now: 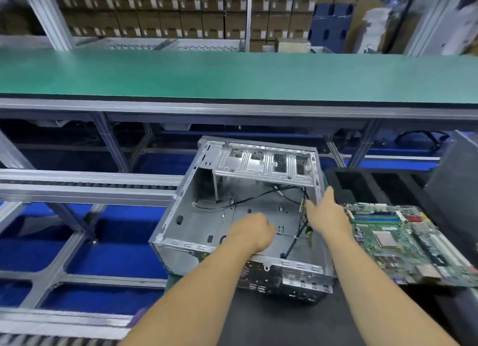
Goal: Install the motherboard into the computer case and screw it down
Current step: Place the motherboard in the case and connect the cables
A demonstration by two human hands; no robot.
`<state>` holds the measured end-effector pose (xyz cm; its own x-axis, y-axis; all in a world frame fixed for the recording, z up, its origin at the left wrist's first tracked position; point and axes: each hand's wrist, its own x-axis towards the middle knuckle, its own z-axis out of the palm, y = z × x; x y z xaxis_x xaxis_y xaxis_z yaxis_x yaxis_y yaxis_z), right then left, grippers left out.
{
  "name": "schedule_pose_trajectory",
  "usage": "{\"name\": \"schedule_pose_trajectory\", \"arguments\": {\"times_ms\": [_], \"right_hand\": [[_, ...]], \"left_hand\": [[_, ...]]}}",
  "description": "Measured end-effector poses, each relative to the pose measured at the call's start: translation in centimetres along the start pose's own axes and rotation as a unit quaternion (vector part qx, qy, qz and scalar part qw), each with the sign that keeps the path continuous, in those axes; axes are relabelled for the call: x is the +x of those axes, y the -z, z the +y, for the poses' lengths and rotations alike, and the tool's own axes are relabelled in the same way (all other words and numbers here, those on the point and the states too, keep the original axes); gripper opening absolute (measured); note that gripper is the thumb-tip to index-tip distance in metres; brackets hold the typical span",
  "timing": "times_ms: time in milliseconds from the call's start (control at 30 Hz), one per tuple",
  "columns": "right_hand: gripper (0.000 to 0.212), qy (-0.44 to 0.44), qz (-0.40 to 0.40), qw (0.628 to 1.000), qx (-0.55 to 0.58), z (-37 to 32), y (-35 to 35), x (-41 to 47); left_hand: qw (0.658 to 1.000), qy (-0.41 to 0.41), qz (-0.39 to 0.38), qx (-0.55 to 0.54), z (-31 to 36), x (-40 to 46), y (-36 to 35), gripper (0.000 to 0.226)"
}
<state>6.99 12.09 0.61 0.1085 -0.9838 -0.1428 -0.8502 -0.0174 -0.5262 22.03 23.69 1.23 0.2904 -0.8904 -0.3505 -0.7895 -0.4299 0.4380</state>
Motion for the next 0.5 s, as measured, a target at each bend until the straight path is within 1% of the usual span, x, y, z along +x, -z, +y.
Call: {"name": "schedule_pose_trajectory", "arguments": {"times_ms": [33,67,100,167,267,367,433,467,500], "right_hand": [[0.068,0.011,0.007,1.000,-0.021,0.0,-0.3,-0.2],[0.064,0.027,0.011,0.999,-0.044,-0.1,-0.4,-0.2],[0.063,0.043,0.009,0.997,-0.069,-0.1,-0.3,-0.1],[0.061,0.064,0.007,0.993,-0.103,-0.1,0.0,0.4],[0.057,0.080,0.013,0.990,-0.112,0.2,0.7,0.9],[0.056,0.093,0.016,0.988,-0.125,1.9,1.5,0.8],[0.056,0.092,0.019,0.986,-0.135,2.9,2.0,0.6],[0.056,0.092,0.019,0.986,-0.138,3.2,2.2,0.6],[0.055,0.092,0.018,0.986,-0.140,3.2,2.4,0.5]], "left_hand": [[1.000,-0.007,0.018,0.015,0.1,0.1,0.0,0.027],[0.999,-0.009,0.010,0.034,0.4,0.0,-0.1,0.028],[0.998,-0.007,-0.020,0.053,0.6,0.0,-0.5,0.030],[0.995,0.016,-0.085,0.048,0.9,0.1,-1.1,0.036],[0.992,0.035,-0.122,0.009,1.7,-0.1,-1.3,0.043],[0.986,0.013,-0.168,0.007,3.9,-1.8,-2.6,0.042],[0.985,0.003,-0.171,0.004,5.2,-2.6,-4.1,0.040],[0.988,-0.004,-0.151,-0.003,5.7,-3.0,-4.5,0.038],[0.993,-0.007,-0.116,-0.009,5.8,-3.2,-4.6,0.036]]}}
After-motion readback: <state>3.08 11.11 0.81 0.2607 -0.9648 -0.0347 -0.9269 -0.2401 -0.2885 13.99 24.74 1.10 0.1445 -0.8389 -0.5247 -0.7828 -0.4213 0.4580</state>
